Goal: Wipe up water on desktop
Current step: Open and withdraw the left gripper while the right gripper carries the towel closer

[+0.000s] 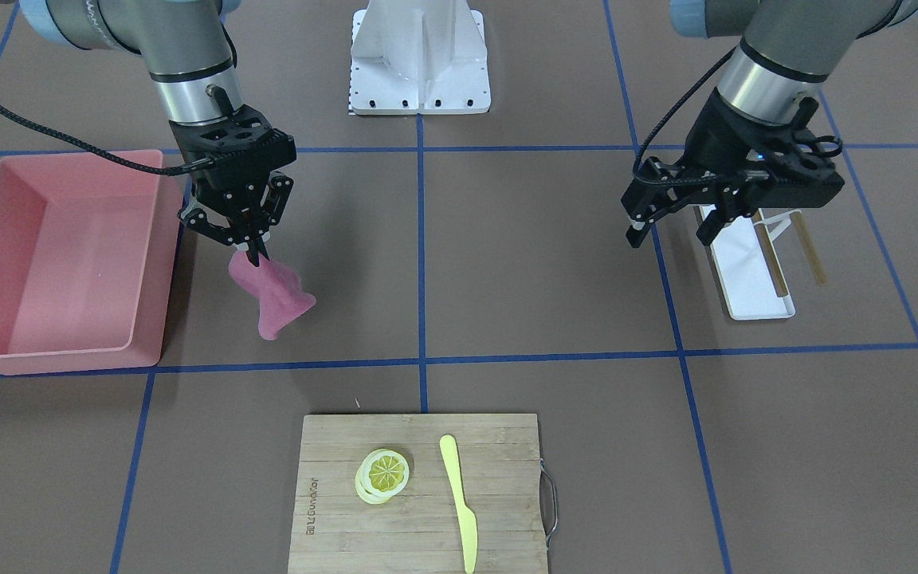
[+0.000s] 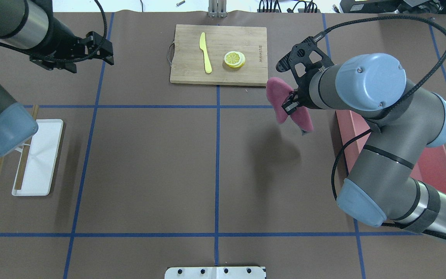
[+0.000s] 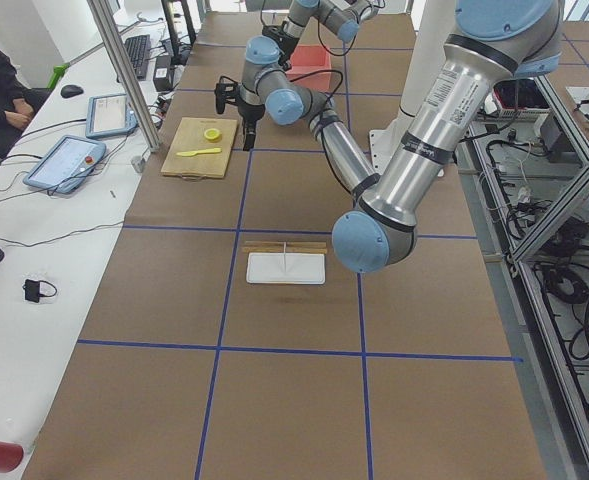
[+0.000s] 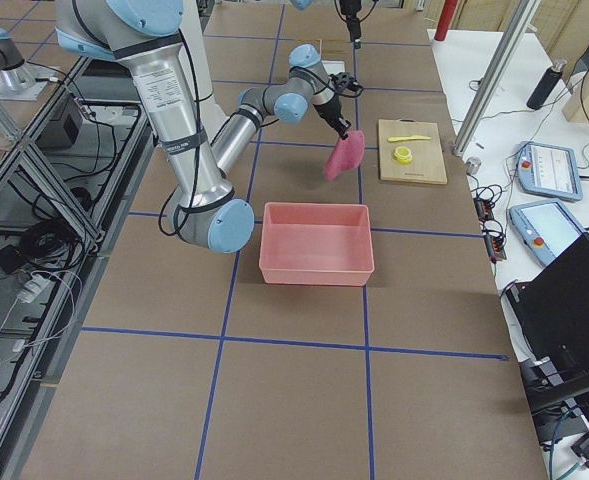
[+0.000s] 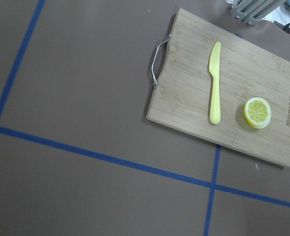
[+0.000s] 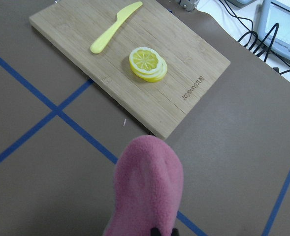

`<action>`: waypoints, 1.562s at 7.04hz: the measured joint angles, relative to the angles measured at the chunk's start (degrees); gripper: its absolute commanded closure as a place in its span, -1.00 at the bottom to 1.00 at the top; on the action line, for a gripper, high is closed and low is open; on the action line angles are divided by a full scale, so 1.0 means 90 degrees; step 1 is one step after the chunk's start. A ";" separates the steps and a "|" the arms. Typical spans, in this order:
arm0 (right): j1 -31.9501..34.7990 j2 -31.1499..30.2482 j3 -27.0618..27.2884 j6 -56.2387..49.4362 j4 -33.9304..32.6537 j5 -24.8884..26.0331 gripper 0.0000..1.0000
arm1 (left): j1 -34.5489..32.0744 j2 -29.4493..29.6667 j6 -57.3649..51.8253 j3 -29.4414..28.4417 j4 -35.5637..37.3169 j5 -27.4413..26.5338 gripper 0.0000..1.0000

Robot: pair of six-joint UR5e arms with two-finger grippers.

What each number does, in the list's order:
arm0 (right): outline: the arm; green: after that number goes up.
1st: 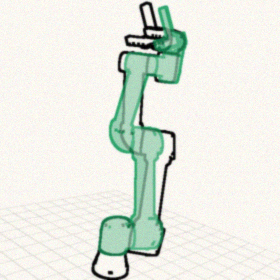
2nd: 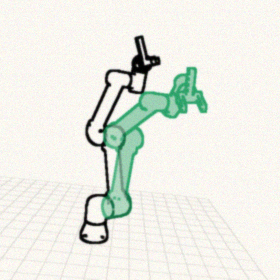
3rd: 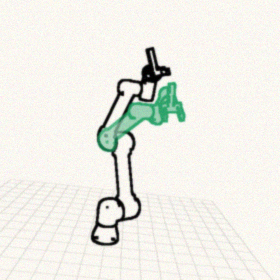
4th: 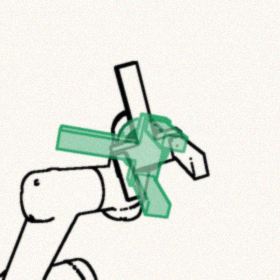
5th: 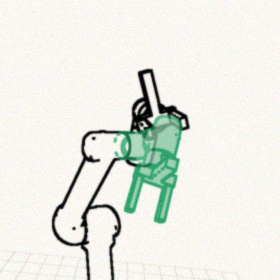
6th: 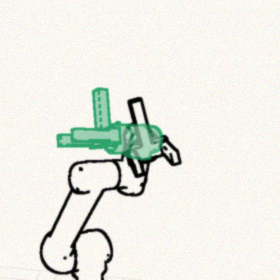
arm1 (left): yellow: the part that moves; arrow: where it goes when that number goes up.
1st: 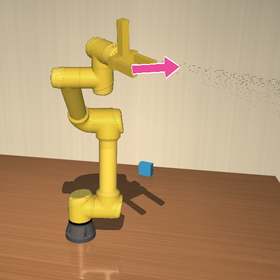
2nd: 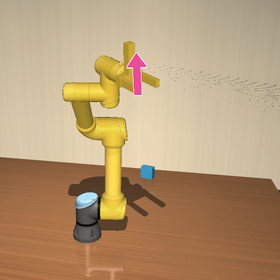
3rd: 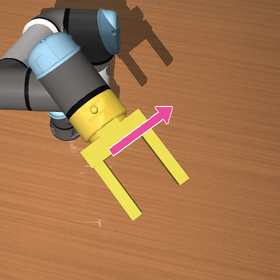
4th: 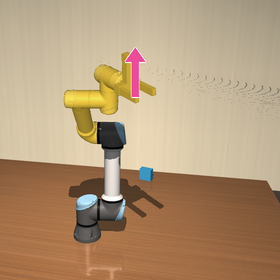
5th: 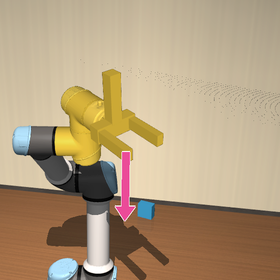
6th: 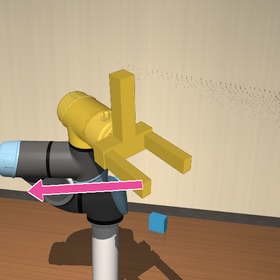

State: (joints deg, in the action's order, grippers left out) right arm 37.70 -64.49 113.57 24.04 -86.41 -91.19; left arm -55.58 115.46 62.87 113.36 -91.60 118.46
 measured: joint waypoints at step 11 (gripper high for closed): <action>-0.1540 0.0064 -0.1070 0.0045 -0.0089 -0.0276 1.00 | -0.0943 -0.1128 -0.1463 -0.0063 0.0117 -0.0088 -0.97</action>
State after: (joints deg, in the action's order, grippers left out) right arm 23.85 -63.92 103.94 24.44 -87.21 -93.67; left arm -64.07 105.31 49.70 112.80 -90.55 117.66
